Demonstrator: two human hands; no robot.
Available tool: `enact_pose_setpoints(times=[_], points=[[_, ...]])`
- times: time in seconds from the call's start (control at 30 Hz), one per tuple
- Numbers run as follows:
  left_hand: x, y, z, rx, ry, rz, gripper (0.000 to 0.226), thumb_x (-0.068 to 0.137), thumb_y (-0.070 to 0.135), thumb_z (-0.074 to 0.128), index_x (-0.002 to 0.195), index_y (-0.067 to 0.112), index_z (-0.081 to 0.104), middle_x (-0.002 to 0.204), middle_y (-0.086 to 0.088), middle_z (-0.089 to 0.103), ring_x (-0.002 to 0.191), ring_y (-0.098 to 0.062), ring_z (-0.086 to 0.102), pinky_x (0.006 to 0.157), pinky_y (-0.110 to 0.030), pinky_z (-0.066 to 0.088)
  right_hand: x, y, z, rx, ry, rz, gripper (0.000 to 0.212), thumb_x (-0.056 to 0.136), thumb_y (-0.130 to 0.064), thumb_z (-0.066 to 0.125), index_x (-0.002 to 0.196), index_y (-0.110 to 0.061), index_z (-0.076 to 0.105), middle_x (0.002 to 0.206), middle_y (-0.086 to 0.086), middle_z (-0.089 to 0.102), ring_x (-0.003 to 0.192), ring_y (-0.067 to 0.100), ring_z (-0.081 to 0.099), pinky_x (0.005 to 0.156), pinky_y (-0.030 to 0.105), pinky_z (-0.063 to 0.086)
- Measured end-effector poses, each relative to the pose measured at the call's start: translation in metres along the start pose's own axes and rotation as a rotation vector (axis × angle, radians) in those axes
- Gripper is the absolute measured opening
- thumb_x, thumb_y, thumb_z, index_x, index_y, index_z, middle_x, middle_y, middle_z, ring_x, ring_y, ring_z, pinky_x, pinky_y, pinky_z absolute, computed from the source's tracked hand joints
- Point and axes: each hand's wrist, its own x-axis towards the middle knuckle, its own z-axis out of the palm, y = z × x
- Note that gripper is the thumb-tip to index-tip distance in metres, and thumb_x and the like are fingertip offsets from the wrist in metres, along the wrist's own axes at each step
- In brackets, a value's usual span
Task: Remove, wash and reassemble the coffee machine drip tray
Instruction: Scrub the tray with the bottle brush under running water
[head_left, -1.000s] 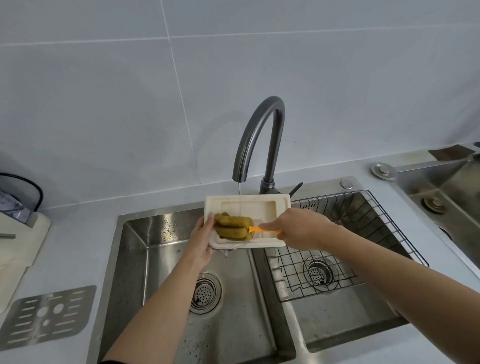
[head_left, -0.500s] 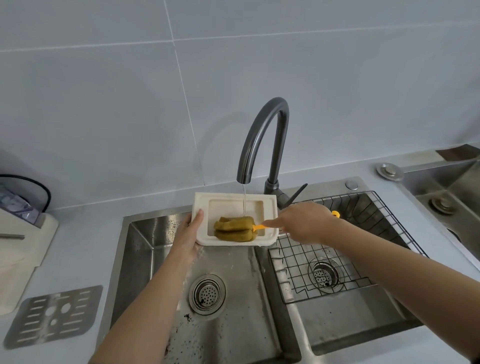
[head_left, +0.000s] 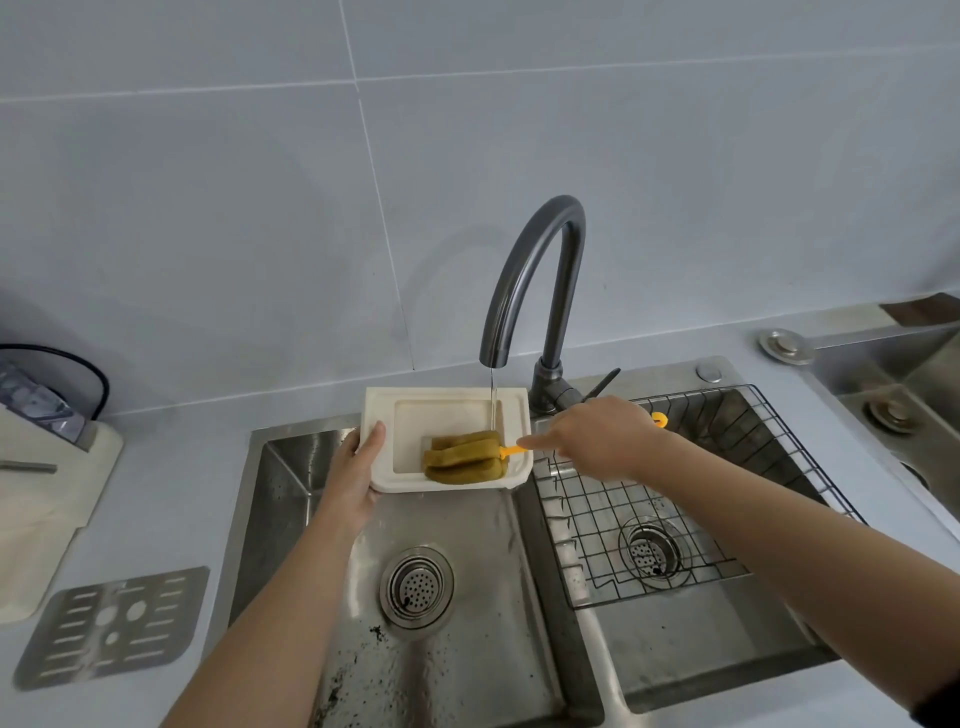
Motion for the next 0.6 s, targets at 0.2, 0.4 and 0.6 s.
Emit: enact_pose_setpoints(times=[0.2,0.4,0.6], points=[[-0.001,0.003,-0.013,0.033,0.048,0.042,0.015,0.089,0.026,0.054,0.103,0.018,0.055,0.088,0.001,0.062,0.063,-0.011,0.065,0.049,-0.025,0.049,-0.001,-0.002,-0.009,-0.067,-0.015,0.001,0.063,0.091,-0.006,0.037,0.138,-0.048,0.031,0.112,0.004,0.06,0.099,0.028,0.059,0.064,0.032,0.042],[-0.005,0.011,-0.014,0.041,0.086,0.069,0.03,0.09,0.023,0.055,0.118,0.014,0.049,0.094,-0.001,0.062,0.082,-0.018,0.061,0.072,-0.037,0.052,-0.006,-0.009,-0.019,-0.111,-0.024,0.053,0.05,0.093,-0.007,0.035,0.133,-0.036,0.041,0.102,0.008,0.056,0.096,0.03,0.059,0.063,0.033,0.039],[-0.007,0.01,-0.02,0.06,0.11,0.085,0.028,0.09,0.024,0.055,0.116,0.016,0.05,0.102,-0.003,0.062,0.088,-0.021,0.06,0.075,-0.037,0.049,-0.012,-0.006,-0.023,-0.035,0.088,0.077,0.048,0.09,-0.009,0.036,0.132,-0.033,0.039,0.096,0.008,0.056,0.092,0.031,0.06,0.062,0.035,0.039]])
